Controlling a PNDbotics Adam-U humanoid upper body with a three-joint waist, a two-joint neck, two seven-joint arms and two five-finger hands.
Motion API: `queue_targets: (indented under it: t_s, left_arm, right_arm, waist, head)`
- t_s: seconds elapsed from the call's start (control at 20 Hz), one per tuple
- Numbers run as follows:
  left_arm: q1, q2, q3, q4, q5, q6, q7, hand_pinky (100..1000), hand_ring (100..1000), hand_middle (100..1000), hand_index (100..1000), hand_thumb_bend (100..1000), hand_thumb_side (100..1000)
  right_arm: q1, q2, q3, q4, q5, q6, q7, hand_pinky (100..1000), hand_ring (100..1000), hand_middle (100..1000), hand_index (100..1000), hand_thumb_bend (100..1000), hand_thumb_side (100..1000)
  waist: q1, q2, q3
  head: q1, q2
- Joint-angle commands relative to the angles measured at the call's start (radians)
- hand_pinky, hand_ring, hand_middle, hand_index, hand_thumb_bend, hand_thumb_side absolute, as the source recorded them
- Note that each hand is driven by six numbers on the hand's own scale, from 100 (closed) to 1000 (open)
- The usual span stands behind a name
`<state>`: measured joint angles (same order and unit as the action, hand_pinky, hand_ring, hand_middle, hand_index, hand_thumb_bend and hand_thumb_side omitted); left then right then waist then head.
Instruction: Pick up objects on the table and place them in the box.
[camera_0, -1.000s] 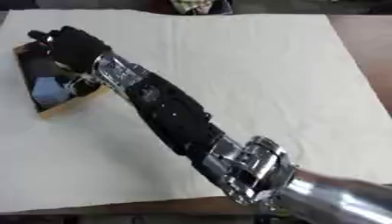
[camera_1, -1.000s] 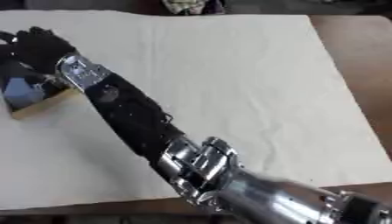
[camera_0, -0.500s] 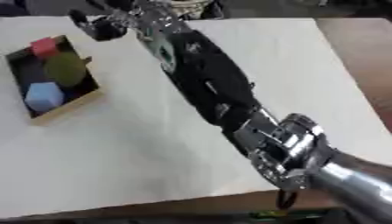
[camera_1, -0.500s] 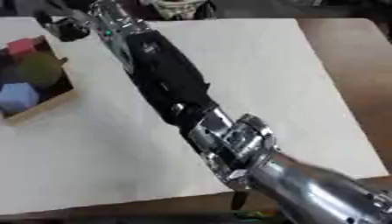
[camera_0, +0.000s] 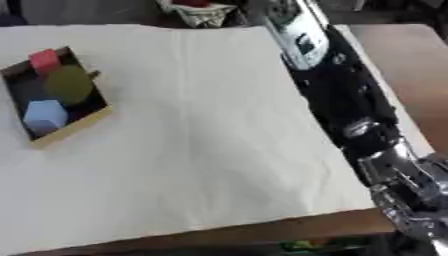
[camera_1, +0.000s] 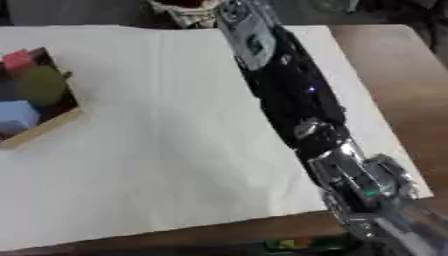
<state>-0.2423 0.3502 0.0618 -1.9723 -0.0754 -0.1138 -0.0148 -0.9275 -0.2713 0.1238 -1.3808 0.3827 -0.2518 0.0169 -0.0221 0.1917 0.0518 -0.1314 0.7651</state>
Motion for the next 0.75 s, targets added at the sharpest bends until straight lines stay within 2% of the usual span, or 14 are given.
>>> queue_targets:
  t_s: [0.05,0.2,0.45,0.75]
  left_arm:
    - [0.003,0.013,0.015,-0.004,-0.016,-0.001,0.013,557,776,690,843,100,620]
    - [0.013,0.007,0.020,0.001,-0.023,-0.002,0.020,555,777,690,841,100,626]
    - [0.034,-0.004,0.028,0.007,-0.038,-0.008,0.032,553,779,689,838,100,637]
    - [0.052,-0.025,0.031,0.017,-0.050,-0.020,0.036,551,782,689,835,100,665]
  right_arm:
    - [0.055,-0.073,-0.043,-0.135,-0.138,0.026,0.000,758,768,773,920,100,470]
    - [0.158,-0.102,-0.088,-0.219,-0.208,0.043,-0.014,752,765,768,916,100,470]
    - [0.315,-0.129,-0.142,-0.303,-0.287,0.061,-0.047,741,755,752,897,100,484]
    - [0.450,-0.103,-0.177,-0.349,-0.342,0.060,-0.057,730,748,728,883,100,522]
  waist:
    - [0.006,-0.015,-0.011]
    - [0.009,-0.013,-0.029]
    - [0.012,-0.007,-0.057]
    - [0.012,-0.001,-0.061]
  head:
    - [0.028,0.005]
    - [0.050,0.005]
    - [0.090,0.005]
    - [0.114,0.005]
